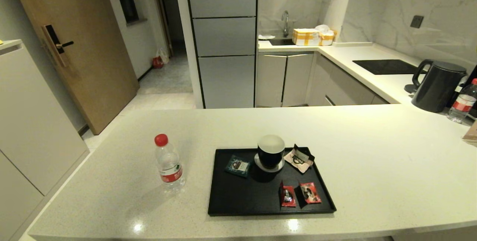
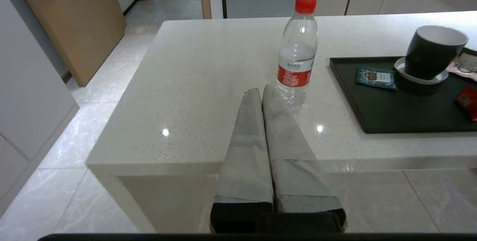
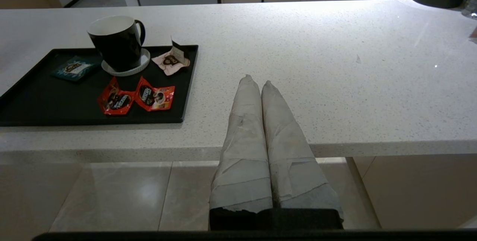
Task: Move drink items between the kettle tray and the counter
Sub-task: Return the bottled water to its original position
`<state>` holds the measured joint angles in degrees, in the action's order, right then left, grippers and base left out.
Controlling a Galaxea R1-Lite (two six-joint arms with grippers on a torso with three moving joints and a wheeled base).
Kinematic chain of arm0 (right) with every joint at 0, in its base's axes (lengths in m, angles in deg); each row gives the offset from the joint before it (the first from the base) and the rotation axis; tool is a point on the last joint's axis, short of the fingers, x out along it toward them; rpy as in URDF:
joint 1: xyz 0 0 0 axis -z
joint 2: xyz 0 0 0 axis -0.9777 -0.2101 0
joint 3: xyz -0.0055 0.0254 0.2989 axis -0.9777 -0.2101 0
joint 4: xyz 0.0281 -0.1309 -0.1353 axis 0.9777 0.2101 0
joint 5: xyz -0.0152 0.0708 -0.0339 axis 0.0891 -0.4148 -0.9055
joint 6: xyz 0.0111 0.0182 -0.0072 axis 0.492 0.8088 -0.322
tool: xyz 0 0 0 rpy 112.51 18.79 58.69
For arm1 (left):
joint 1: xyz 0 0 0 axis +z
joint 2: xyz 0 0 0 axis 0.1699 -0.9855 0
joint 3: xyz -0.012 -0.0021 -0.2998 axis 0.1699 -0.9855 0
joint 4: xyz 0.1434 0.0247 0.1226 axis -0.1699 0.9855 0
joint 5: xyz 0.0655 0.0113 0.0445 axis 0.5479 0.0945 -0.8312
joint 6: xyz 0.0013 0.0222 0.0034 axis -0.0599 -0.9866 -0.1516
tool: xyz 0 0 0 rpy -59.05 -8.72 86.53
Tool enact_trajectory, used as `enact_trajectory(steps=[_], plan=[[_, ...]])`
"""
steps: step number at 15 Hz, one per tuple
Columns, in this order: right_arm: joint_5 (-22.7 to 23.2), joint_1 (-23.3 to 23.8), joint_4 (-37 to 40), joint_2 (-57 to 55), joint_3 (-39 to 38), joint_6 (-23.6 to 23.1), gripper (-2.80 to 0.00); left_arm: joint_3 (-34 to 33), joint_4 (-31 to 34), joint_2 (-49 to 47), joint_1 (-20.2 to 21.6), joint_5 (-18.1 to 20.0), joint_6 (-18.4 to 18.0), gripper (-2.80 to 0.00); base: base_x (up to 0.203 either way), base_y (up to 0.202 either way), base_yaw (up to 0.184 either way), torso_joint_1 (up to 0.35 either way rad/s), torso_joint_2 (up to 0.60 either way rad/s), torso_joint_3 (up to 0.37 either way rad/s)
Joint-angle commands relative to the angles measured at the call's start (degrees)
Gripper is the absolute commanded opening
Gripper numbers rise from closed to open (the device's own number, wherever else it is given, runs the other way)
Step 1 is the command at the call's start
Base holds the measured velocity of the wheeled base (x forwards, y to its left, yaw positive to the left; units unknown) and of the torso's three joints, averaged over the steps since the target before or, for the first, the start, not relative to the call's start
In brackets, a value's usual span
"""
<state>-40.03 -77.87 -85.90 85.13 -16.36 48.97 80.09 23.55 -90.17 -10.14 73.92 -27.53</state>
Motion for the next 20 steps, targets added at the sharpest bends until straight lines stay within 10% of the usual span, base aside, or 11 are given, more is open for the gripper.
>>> enact_trajectory(steps=[1, 4, 7, 17, 18, 20], plan=[[0.03, 0.0, 0.02, -0.1, -0.09, -0.02, -2.8, 11.48, 9.16, -10.82, 0.06, -0.21, 0.04, -2.8, 0.0, 0.0, 0.0, 0.0, 0.0, 0.0], [0.03, 0.0, 0.02, -0.1, -0.09, -0.02, -2.8, 22.33, 23.2, -26.4, 0.2, -0.26, 0.23, -2.8, 0.0, 0.0, 0.0, 0.0, 0.0, 0.0], [0.03, 0.0, 0.02, -0.1, -0.09, -0.02, -2.8, 23.44, 23.23, -46.64, 0.2, 1.71, 0.52, -2.8, 0.0, 0.0, 0.0, 0.0, 0.0, 0.0], [0.03, 0.0, 0.02, -0.1, -0.08, -0.02, -2.8, 1.95, -71.81, -109.25, -8.44, 6.2, 0.48, -2.8, 0.0, 0.0, 0.0, 0.0, 0.0, 0.0], [0.03, 0.0, 0.02, -0.1, -0.09, -0.02, -2.8, 2.38, -76.42, -113.36, -9.64, 5.72, 0.38, 0.0, 0.0, 0.0, 0.0, 0.0, 0.0, 0.0], [0.03, 0.0, 0.02, -0.1, -0.09, -0.02, -2.8, 4.97, -82.18, -117.37, -13.21, 4.93, 0.23, 0.0, 0.0, 0.0, 0.0, 0.0, 0.0, 0.0]])
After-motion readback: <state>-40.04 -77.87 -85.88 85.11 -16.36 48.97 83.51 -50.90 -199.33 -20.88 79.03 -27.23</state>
